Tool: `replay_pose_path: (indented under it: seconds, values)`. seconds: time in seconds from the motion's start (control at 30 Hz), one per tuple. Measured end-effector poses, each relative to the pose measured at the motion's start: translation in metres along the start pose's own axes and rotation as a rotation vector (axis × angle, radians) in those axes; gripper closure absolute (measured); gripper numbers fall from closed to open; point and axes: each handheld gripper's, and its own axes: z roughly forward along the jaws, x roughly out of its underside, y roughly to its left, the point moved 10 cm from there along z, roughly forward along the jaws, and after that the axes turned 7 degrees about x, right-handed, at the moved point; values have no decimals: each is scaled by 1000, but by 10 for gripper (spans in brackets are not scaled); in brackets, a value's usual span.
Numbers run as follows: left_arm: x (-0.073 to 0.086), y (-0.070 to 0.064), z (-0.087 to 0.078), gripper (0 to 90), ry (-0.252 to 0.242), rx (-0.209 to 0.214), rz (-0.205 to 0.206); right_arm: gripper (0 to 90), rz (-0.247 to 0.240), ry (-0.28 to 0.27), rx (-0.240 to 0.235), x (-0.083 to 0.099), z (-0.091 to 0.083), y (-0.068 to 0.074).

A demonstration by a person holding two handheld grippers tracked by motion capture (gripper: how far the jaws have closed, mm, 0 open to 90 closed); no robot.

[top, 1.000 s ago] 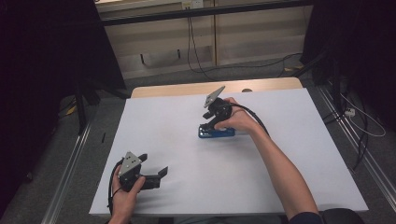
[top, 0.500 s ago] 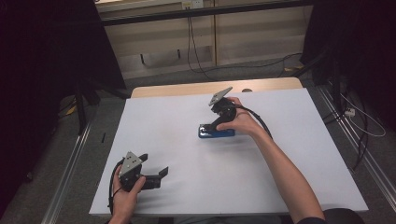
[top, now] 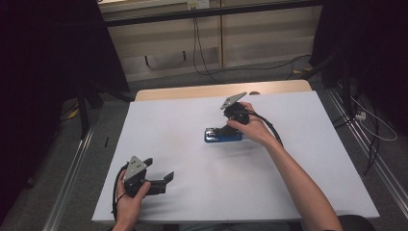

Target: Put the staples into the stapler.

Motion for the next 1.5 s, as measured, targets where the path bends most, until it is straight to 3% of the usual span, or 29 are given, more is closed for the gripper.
replay_pose_path:
  seconds: [0.1,0.57,1.5]
  values:
    - [0,0,1,41,1,0,1,65,25,1,13,1,-5,-1]
    - [-2,0,2,40,-3,-6,-3,54,136,-99,108,13,-27,-12]
    - [-3,10,1,41,-13,-36,-10,28,247,-188,289,43,-71,-37]
